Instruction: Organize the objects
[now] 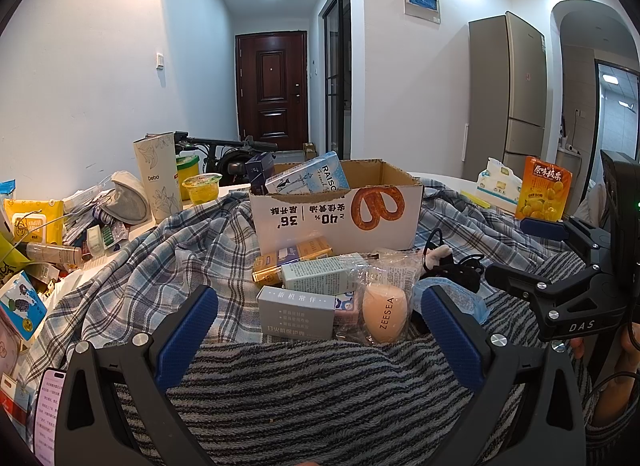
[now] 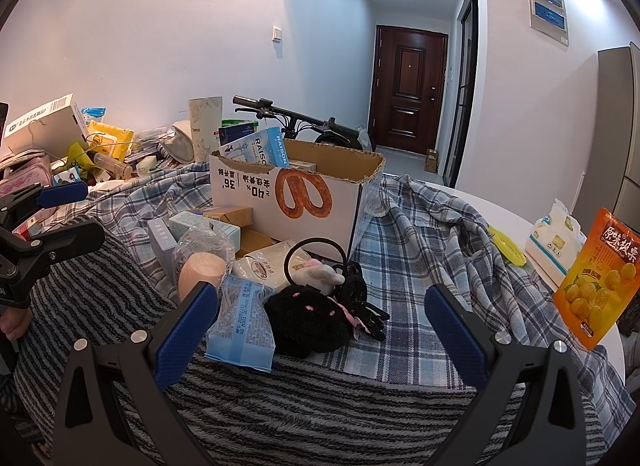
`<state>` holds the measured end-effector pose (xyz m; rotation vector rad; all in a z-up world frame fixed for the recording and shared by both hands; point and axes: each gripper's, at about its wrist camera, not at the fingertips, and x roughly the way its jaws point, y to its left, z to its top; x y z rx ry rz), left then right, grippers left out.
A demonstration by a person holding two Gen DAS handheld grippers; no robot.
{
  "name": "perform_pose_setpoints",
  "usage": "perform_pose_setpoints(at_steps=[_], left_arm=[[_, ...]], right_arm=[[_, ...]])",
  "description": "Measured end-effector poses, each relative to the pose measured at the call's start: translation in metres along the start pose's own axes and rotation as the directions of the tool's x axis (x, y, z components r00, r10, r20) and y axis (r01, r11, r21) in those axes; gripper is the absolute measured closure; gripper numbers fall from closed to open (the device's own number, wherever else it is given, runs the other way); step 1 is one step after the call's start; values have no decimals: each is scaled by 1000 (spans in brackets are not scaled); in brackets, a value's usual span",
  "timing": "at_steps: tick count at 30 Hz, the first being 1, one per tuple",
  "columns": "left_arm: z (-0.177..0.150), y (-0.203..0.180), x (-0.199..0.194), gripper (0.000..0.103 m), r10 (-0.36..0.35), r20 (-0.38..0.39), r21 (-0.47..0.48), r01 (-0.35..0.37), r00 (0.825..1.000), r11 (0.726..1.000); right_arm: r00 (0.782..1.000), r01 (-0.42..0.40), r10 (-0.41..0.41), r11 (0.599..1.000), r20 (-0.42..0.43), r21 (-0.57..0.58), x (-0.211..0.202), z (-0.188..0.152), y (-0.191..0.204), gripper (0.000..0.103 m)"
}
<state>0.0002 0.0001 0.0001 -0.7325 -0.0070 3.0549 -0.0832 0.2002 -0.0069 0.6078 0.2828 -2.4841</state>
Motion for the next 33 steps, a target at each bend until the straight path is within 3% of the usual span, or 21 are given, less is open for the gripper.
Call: perform_pose_setpoints(at_steps=[27,31,33], left_arm=[[0,3,1,0,-14,-4,-15,14,1000,1000],[2,12,6,0,-67,-34,-59,65,997,996],[1,19,9,0,-129,-46,-94,124,991,988]], right_arm=[[1000,-2,2,1000,-5,-4,2,0,1,0],[999,-48,48,999,-1,-11,2,-1,3,0],[997,-74,75,997,16,-22,-2,-2,2,0]])
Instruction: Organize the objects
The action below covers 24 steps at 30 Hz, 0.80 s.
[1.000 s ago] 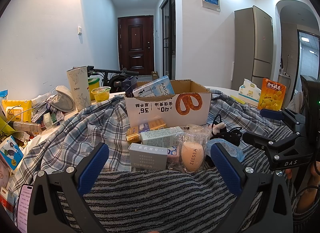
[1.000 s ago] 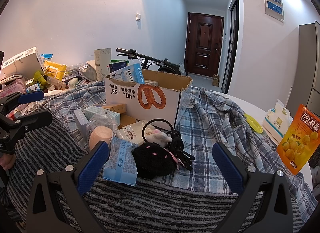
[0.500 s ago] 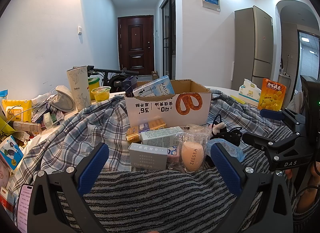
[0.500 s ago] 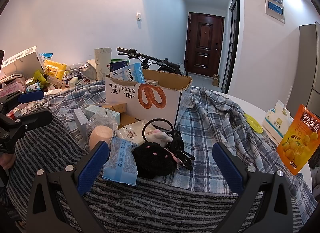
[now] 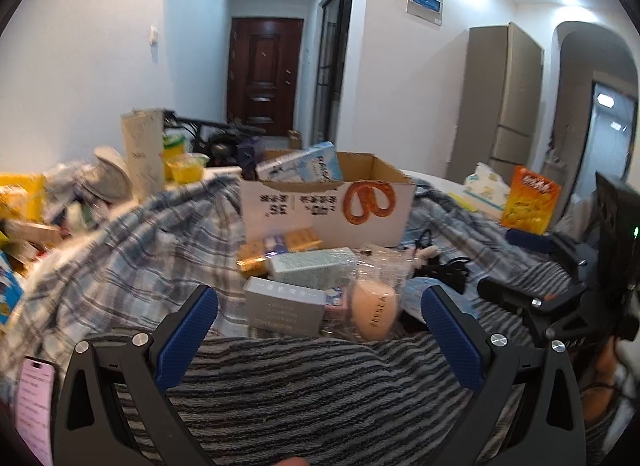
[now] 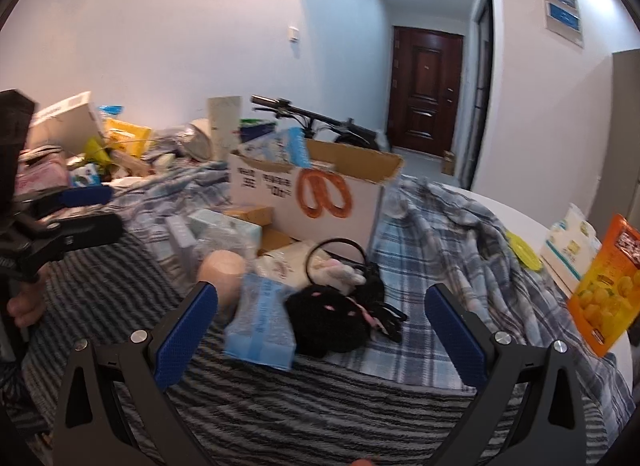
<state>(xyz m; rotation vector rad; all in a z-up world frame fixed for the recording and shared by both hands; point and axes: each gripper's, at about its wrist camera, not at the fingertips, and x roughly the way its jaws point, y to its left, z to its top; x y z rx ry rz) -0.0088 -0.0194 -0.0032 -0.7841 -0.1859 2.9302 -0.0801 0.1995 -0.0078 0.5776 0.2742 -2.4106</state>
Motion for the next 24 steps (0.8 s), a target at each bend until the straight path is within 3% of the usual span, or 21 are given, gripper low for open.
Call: perform_pose_setpoints(at_steps=[3,5,11,15,20,24], left_arm=[[2,5,-5,0,-94,14,-41,94,996,995],[8,5,-12,0,-117,28,-34,118,993,992],[36,1,-19,0,-15,31,56,13,999,998],[44,-5,8,0,56,-40,234,-45,998,971],[37,-1,46,0,31,-176,333,30,984,943],[23,5,78,0,156,-230,373,-61,961,926]], right_arm=[[1000,1,-1,1000,19,-8,-5,0,4,0],[1000,3,-3,1000,15,-5,-5,1,4,0],[999,10,-9,1000,41,-9,-7,1,4,0],[998,1,-1,1000,67,-3,-12,1,2,0],[998,-1,1,1000,63,-5,-11,1,3,0],[998,1,-1,1000,64,-5,-12,2,3,0]])
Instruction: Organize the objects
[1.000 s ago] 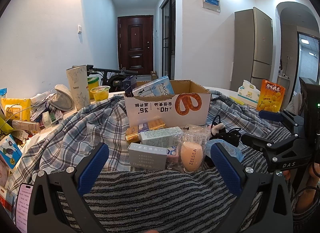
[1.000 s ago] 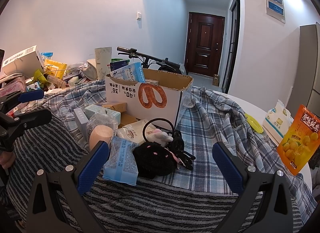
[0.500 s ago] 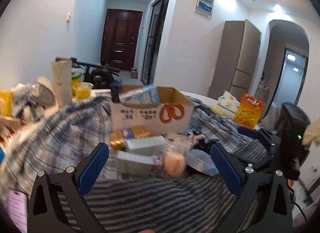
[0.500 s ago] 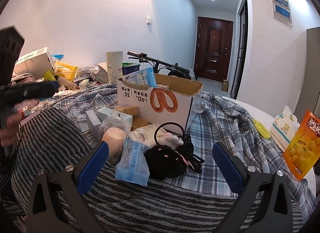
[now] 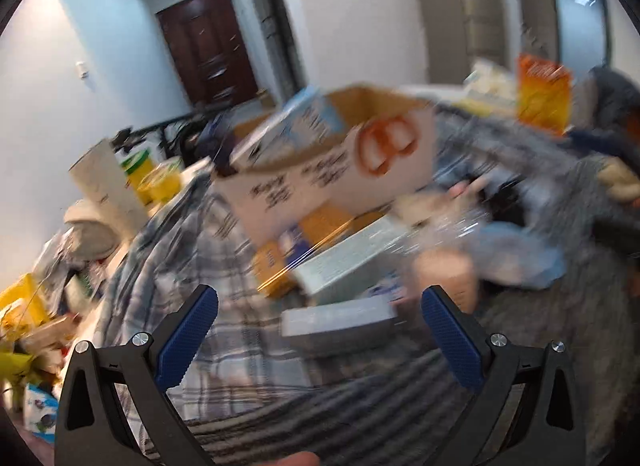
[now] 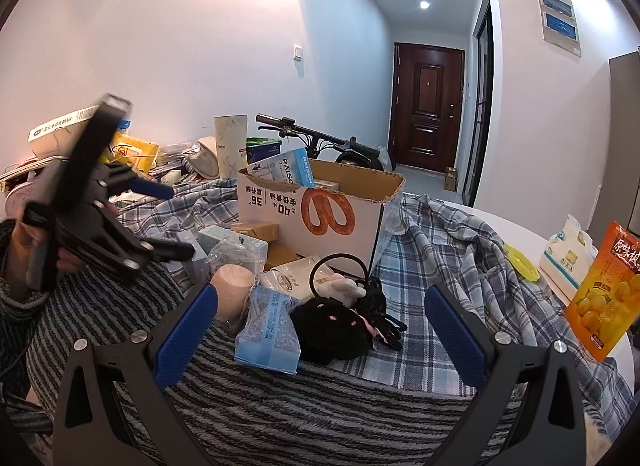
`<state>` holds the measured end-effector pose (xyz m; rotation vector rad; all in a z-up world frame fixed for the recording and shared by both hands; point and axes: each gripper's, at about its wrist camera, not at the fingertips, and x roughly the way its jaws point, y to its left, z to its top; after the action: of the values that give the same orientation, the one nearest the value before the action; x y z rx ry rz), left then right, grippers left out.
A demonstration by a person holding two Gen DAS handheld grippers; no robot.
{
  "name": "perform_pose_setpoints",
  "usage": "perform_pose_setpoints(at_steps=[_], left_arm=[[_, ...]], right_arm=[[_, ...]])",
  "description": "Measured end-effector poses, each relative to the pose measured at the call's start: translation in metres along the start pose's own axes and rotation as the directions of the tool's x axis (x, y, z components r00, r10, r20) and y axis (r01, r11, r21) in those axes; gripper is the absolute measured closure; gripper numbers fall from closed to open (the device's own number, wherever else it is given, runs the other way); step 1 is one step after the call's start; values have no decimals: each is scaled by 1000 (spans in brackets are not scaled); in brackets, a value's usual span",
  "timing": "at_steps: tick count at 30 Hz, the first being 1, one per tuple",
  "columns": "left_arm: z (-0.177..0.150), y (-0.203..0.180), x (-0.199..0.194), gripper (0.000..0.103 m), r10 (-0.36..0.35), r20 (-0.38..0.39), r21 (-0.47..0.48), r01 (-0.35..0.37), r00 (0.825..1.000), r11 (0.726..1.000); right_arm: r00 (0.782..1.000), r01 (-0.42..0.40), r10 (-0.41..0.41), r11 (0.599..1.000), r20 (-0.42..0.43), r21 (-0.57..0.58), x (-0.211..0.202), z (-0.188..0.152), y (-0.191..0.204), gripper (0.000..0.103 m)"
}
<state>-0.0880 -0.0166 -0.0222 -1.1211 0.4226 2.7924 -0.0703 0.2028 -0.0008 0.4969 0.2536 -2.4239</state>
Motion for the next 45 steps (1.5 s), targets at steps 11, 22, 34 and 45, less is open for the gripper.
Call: perform_pose_setpoints(at_steps=[11,22,34,45], left_arm=[[-6,18,28,0,-184,-71,-156,171,980,973],[0,14,28,0,-217,-78,-168,202,973,965],[-7,33,42,32,-300,-120,-310,251,946,917],[-6,40,12,32,-266,37,-308,264,963,914]], right_arm=[[1000,3,-3,1000,3,-4,-2,0,1,0],[1000,4,-4,1000,-8,-4,0,0,1,0],[1000,4,-4,1000,-11,-4,0,0,1,0],[999,-2,1,1000,40,8,-9,1,0,0]])
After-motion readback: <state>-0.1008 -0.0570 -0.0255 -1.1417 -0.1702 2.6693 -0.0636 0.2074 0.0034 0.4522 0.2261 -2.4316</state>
